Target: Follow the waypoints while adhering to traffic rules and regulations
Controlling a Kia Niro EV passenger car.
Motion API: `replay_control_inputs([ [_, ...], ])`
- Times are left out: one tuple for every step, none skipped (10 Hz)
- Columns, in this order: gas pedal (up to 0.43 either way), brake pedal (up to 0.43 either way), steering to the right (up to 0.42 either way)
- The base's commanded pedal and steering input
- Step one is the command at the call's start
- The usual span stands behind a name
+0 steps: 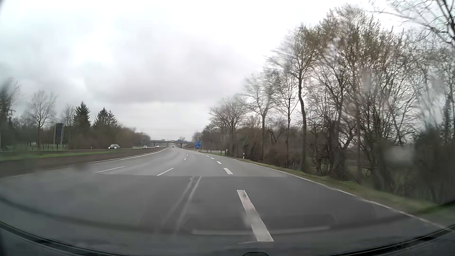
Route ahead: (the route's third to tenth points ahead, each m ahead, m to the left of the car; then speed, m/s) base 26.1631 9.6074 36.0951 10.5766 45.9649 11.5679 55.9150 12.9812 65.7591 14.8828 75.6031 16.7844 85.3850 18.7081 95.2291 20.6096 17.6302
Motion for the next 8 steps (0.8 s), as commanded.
replay_control_inputs([
  [0.13, 0.0, -0.012],
  [0.13, 0.0, -0.012],
  [0.15, 0.0, -0.012],
  [0.157, 0.0, -0.012],
  [0.157, 0.0, -0.012],
  [0.169, 0.0, -0.012],
  [0.169, 0.0, -0.011],
  [0.177, 0.0, -0.011],
])
